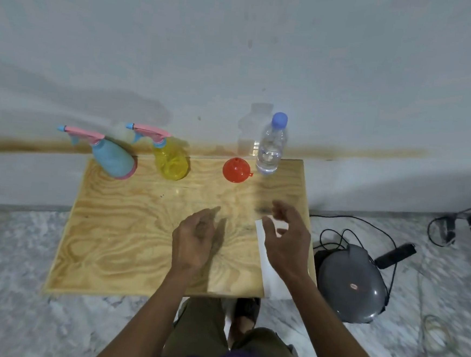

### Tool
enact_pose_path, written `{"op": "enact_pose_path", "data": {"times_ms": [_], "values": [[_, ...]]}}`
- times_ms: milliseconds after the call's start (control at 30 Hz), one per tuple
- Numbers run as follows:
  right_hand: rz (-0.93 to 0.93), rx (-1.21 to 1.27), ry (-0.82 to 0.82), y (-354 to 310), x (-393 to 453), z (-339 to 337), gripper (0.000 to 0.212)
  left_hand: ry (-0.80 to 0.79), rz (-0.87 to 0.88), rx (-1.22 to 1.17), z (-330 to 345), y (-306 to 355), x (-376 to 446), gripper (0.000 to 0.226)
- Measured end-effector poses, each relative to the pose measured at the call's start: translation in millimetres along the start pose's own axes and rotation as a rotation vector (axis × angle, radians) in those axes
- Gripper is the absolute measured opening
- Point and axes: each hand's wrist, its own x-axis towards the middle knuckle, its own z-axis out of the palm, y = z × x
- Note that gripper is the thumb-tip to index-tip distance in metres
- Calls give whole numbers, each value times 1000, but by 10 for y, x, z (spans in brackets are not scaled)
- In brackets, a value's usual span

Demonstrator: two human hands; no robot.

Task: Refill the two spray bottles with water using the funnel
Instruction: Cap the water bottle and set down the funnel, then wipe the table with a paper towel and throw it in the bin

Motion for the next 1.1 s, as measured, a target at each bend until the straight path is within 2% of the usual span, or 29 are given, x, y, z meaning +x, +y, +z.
{"op": "enact_pose_path", "data": {"times_ms": [133,233,300,467,567,733,867,1000,1100], "values": [[125,-133,28,398,-326,-74,29,-119,117,77,84,-231,-305,33],[246,-259,-15,674,-454,-75,33,-232,160,162,220,-522,-411,31],[318,-348,-45,786,-486,-12,37,-279,169,246,318,-672,-447,43],[312,-568,-116,947,-442,208,50,-265,253,441,508,-891,-455,50],[319,-638,-78,1079,-438,336,45,-231,312,564,617,-1006,-458,48],[272,-495,151,1290,-494,465,21,-126,391,626,762,-1176,-515,46],[308,-289,220,1284,-492,399,19,-40,454,591,798,-1261,-559,45],[304,-137,308,1112,-462,253,8,-9,465,616,821,-1277,-568,46],[362,-54,324,996,-413,128,17,-5,463,647,827,-1286,-585,47]]}}
